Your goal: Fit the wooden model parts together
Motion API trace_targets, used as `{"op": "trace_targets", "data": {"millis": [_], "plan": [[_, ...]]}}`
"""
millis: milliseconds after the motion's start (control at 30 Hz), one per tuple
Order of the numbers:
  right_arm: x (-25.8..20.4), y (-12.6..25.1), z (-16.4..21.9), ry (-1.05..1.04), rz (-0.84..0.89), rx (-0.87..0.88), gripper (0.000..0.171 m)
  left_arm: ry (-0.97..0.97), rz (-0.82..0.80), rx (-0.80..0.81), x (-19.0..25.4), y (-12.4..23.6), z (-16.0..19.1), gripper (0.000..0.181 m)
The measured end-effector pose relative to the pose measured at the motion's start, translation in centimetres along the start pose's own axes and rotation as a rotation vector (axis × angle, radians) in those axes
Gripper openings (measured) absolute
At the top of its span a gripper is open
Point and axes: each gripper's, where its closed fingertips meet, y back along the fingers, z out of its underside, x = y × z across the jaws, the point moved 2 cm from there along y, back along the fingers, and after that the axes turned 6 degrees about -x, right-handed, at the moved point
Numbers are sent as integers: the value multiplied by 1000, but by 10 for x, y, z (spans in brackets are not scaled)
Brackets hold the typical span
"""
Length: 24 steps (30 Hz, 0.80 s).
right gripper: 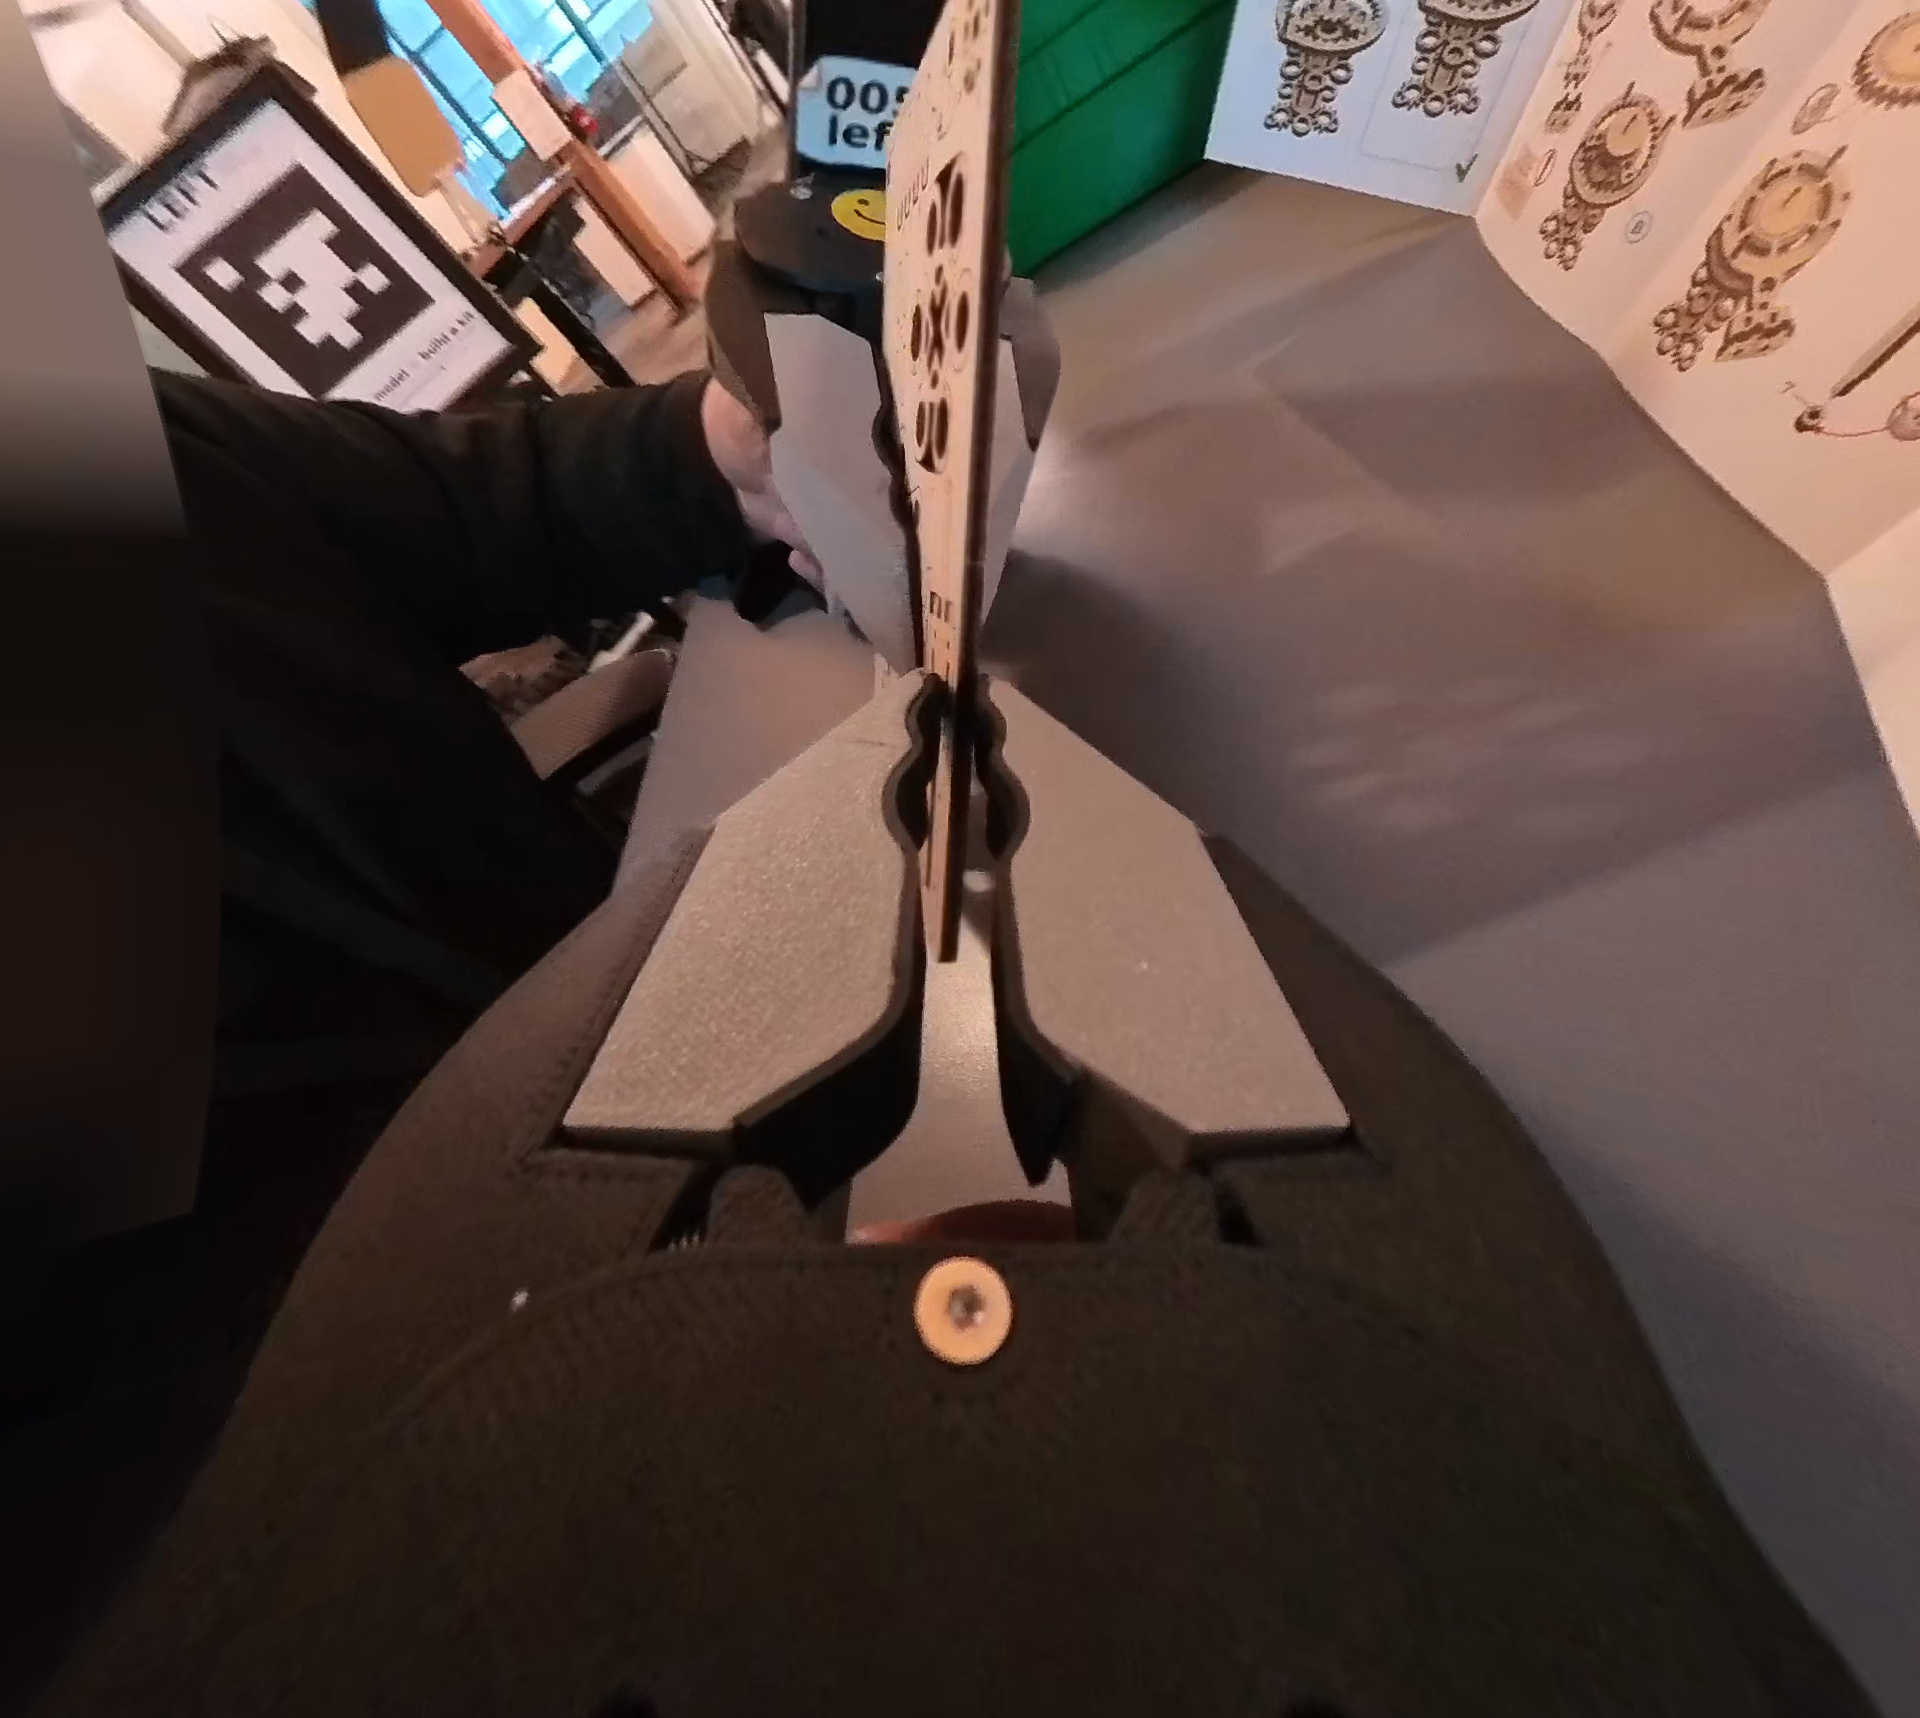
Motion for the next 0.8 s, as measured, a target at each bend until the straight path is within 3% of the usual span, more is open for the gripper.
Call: {"op": "trace_targets", "data": {"millis": [433, 600, 800], "plan": [[1, -3, -2, 132, 183, -10, 4, 28, 1, 10, -4, 3, 0, 3], [-19, 6, -4, -83, -287, 55, 2, -20, 131, 2, 18, -3, 0, 2], [-25, 4, -7, -147, -380, 51, 3, -41, 172, 1, 24, 1, 1, 2]]}}
